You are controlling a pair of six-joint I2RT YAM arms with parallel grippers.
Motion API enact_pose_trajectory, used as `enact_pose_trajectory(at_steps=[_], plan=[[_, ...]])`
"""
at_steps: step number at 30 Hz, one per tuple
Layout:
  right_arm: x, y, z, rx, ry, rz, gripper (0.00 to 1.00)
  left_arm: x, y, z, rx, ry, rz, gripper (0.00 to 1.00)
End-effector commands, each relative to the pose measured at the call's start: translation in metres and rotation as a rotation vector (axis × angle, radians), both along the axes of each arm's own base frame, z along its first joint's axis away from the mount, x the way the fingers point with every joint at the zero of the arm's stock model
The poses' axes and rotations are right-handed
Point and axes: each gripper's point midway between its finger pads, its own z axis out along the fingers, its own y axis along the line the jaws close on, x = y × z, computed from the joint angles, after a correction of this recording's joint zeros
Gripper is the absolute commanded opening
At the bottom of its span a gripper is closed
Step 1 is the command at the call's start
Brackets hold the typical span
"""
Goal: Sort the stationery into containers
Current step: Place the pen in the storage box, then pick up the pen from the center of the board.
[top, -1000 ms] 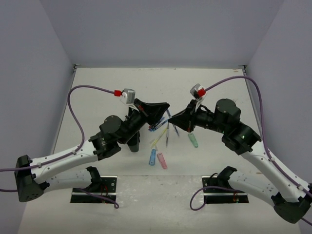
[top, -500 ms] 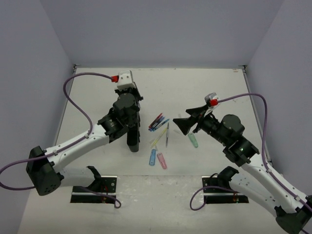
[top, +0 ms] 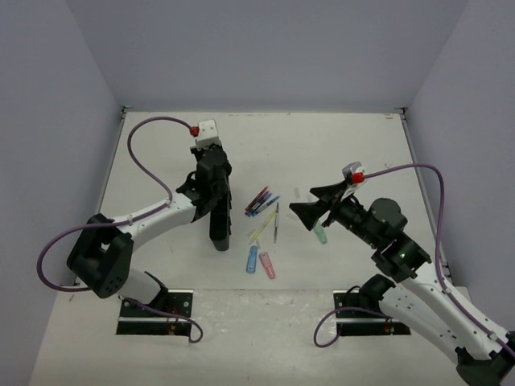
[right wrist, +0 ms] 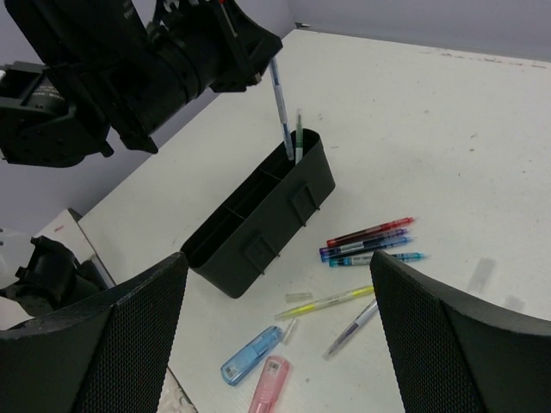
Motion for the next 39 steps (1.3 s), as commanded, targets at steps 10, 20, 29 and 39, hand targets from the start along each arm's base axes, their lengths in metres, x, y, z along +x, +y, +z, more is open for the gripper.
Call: enact_pose_trajectory(at_steps=[10,20,29,39], plan=[[0.026,0.001,-0.054,-0.096,0.354,-0.182,0.81,-0.023,-0.006,-0.024,-0.161,0.068,-0.05,0.53],[0.042,0.019,-0.136,-0.294,0.697,-0.462,0.69,-0.11,-0.01,0.093,-0.29,0.024,-0.203,0.95],[0.069,0.042,-0.198,-0.5,0.8,-0.529,0.4,-0.162,-0.008,0.033,-0.2,0.308,-0.369,1.0],[0.084,0.049,-0.235,-0.601,0.853,-0.563,0.26,-0.186,0.008,0.003,-0.143,0.405,-0.392,1.0]])
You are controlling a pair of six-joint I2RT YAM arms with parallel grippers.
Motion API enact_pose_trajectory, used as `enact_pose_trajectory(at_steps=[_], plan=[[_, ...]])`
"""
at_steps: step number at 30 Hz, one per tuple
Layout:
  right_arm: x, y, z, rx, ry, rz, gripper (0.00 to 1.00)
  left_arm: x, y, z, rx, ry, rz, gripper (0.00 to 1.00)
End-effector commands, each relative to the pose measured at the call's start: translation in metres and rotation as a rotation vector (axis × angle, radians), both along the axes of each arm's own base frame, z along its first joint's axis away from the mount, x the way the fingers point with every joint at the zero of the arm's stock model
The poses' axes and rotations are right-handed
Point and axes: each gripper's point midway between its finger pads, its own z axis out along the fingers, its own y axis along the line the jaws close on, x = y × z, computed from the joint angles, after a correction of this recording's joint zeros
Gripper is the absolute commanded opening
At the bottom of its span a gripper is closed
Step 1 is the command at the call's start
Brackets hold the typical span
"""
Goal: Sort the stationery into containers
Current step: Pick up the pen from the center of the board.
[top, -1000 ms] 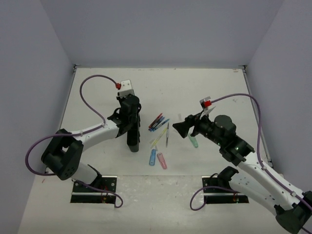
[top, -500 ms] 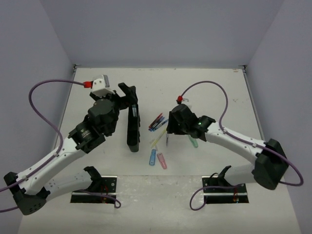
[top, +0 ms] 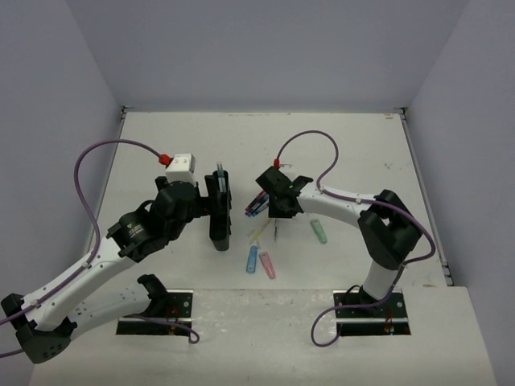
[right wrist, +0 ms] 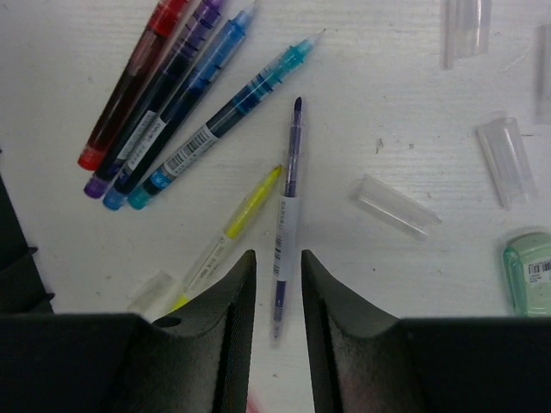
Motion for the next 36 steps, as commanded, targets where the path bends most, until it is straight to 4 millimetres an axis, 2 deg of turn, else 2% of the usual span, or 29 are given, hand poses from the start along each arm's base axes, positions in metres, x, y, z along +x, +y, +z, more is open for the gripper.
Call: enact_pose_trajectory(at_steps=[1,11,14,16,19,22,23,26,30,31,32,35,36], plan=[[0.012,-0.001,-0.005,-0.03,-0.008,-0.046,0.24,-0.013,0.008,-0.003,0.007,0.028,-0.016,1.0],[0.009,-0.004,-0.039,-0.073,0.054,-0.059,0.16,-0.021,0.008,-0.009,0.011,0.058,-0.045,1.0],[0.006,-0.005,-0.043,-0.066,0.059,-0.066,0.09,-0.021,0.004,-0.014,0.015,0.077,-0.059,1.0],[0.005,-0.006,-0.038,-0.047,0.048,-0.071,0.02,-0.021,0.001,-0.015,0.007,0.083,-0.067,1.0],[0.005,-0.012,-0.014,-0.037,0.006,-0.082,0.0,-0.02,-0.009,-0.016,-0.001,0.094,-0.096,1.0],[0.006,-0.019,0.015,-0.025,-0.044,-0.088,0.0,-0.02,-0.028,-0.018,-0.002,0.116,-0.147,1.0],[0.005,-0.022,0.033,-0.008,-0.076,-0.092,0.0,-0.019,-0.035,-0.025,0.015,0.138,-0.155,1.0],[0.001,-0.032,0.067,0.029,-0.136,-0.093,0.0,-0.022,-0.06,-0.036,0.03,0.168,-0.187,0.99],[-0.01,-0.042,0.115,0.113,-0.224,-0.058,0.0,-0.029,-0.097,-0.061,0.075,0.207,-0.223,0.95],[-0.014,-0.045,0.13,0.144,-0.251,-0.044,0.0,-0.029,-0.103,-0.074,0.104,0.228,-0.219,0.92],[-0.02,-0.047,0.139,0.168,-0.265,-0.025,0.0,-0.029,-0.111,-0.082,0.125,0.241,-0.231,0.84],[-0.033,-0.059,0.155,0.199,-0.306,0.002,0.0,-0.027,-0.132,-0.106,0.148,0.28,-0.25,0.48],[-0.037,-0.064,0.158,0.205,-0.318,0.001,0.0,-0.027,-0.136,-0.116,0.159,0.303,-0.249,0.45]])
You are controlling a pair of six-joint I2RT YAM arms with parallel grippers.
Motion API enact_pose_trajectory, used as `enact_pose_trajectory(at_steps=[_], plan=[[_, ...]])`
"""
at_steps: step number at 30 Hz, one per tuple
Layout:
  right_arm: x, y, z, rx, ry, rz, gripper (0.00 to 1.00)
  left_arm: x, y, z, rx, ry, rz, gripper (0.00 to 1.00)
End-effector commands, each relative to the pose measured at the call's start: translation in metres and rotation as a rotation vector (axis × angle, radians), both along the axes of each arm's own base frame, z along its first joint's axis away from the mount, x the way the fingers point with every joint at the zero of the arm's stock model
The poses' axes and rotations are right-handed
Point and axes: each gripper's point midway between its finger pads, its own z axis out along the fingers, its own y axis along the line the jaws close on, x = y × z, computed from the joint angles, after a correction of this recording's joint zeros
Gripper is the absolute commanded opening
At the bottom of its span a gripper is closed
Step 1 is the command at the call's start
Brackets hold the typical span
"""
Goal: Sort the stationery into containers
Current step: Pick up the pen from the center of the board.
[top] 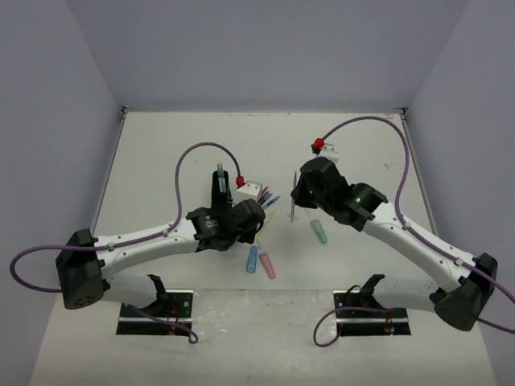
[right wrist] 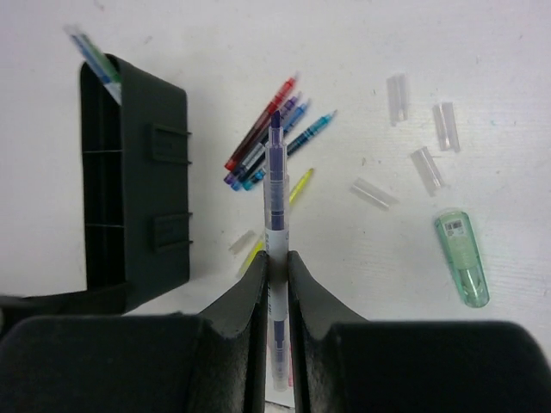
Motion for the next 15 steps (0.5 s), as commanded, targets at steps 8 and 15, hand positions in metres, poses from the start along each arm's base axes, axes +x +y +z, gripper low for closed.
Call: enact_pose_trajectory(at_steps=[8,15], plan=[[-0.03,-0.043,-0.016,-0.07,-0.01,0.005,0.0,0.005,-0.067,-0.056,-0.037,0.105,0.02,0.45],[-0.03,-0.043,-0.03,-0.095,0.022,0.007,0.0,0.004,-0.064,-0.077,-0.06,0.134,0.193,0.39]])
